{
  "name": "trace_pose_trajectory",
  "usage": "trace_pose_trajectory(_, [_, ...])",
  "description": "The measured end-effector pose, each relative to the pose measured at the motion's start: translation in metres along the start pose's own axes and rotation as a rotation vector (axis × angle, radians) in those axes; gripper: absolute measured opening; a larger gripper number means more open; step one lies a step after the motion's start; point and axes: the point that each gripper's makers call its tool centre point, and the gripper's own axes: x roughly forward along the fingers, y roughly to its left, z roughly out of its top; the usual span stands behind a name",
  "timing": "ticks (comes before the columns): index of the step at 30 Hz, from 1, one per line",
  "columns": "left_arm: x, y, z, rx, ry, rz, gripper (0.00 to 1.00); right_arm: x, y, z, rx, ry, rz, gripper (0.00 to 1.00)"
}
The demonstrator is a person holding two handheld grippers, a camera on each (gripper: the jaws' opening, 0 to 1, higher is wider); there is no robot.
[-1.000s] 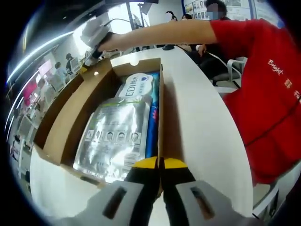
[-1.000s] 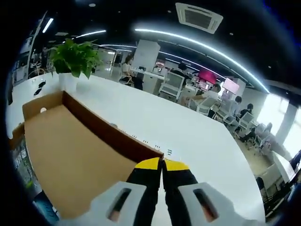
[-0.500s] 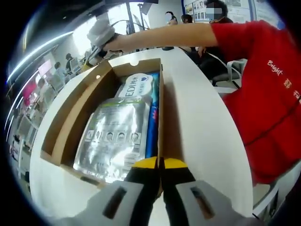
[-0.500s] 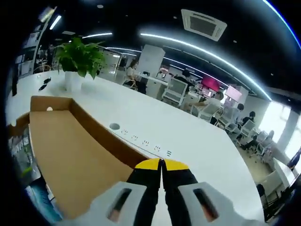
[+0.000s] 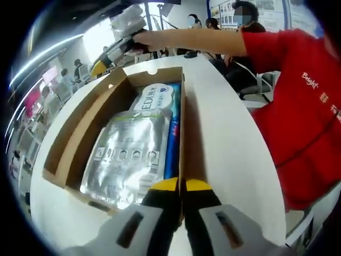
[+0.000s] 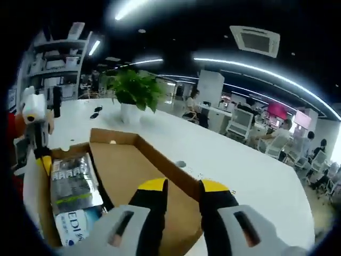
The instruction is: Operate the shoe box by opening the lid, removing the specified soft item, and placing it in the target area until the item is outside and the box remains undamaged.
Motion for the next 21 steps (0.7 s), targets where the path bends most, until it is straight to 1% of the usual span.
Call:
trace_pose_trajectory(1, [0.001,0.001,0.000,0.001,0.001,0.003,0.01,-0.001,0.008,0.000,-0.008,-0.001,0.042,0.24])
trace_pose_trajectory(2, [-0.001,-0.001,-0.002,0.078,0.030,0.019,0.01,-0.006,0.023,0.003,0.010,-0.004,0.105,0.22])
trace_pose_trajectory(3, [-0.002,-0.001,-0.002,0.117,0.035,0.035,0.02,-0.008,0.026,0.003,0.023,0.001,0.116,0.22])
trace_pose_trajectory(4, [-0.002,0.003,-0.004,0.088,0.104,0.088,0.02,-0.012,0.039,0.005,0.027,-0.001,0.174,0.23])
trace_pose_trajectory(5, [0.000,0.002,-0.004,0.091,0.087,0.074,0.02,-0.016,0.052,0.006,0.019,-0.009,0.238,0.25])
trace_pose_trajectory(6, [0.000,0.003,-0.006,0.091,0.078,0.069,0.02,-0.017,0.056,0.006,0.015,-0.009,0.252,0.27])
trace_pose_trajectory(7, [0.000,0.004,-0.006,0.020,0.034,0.035,0.02,-0.017,0.060,0.002,-0.002,0.006,0.266,0.29])
trace_pose_trajectory(8, [0.000,0.005,-0.006,-0.014,0.028,0.017,0.01,-0.015,0.063,-0.003,-0.024,0.026,0.282,0.32])
trace_pose_trajectory(9, [0.000,0.006,-0.005,0.007,0.043,0.014,0.01,-0.014,0.064,-0.003,-0.035,0.027,0.276,0.33])
trace_pose_trajectory(11, [0.001,0.004,-0.003,0.014,0.056,0.005,0.01,-0.012,0.066,-0.007,-0.051,0.035,0.287,0.35])
trace_pose_trajectory(13, [0.001,0.002,-0.002,0.011,0.067,0.002,0.01,-0.015,0.074,-0.009,-0.056,0.044,0.345,0.39])
trace_pose_trajectory(14, [0.000,0.000,-0.001,0.021,0.068,0.003,0.01,-0.017,0.082,-0.011,-0.073,0.054,0.396,0.46])
trace_pose_trajectory(15, [0.000,0.000,-0.002,0.021,0.067,0.004,0.01,-0.019,0.086,-0.016,-0.096,0.081,0.416,0.50])
trace_pose_trajectory(16, [0.000,0.001,-0.002,0.016,0.064,0.005,0.01,-0.019,0.085,-0.018,-0.119,0.096,0.408,0.51])
trace_pose_trajectory(17, [0.000,0.001,-0.002,0.014,0.061,0.005,0.01,-0.021,0.085,-0.018,-0.144,0.104,0.384,0.50])
trace_pose_trajectory(18, [0.000,0.001,-0.002,0.010,0.058,0.006,0.01,-0.021,0.088,-0.018,-0.156,0.105,0.392,0.51])
trace_pose_trajectory(20, [-0.001,0.002,-0.003,0.009,0.054,0.008,0.01,-0.024,0.092,-0.015,-0.108,0.103,0.421,0.56])
trace_pose_trajectory(21, [-0.001,0.001,-0.003,0.009,0.053,0.009,0.01,-0.028,0.097,-0.010,-0.071,0.090,0.445,0.57])
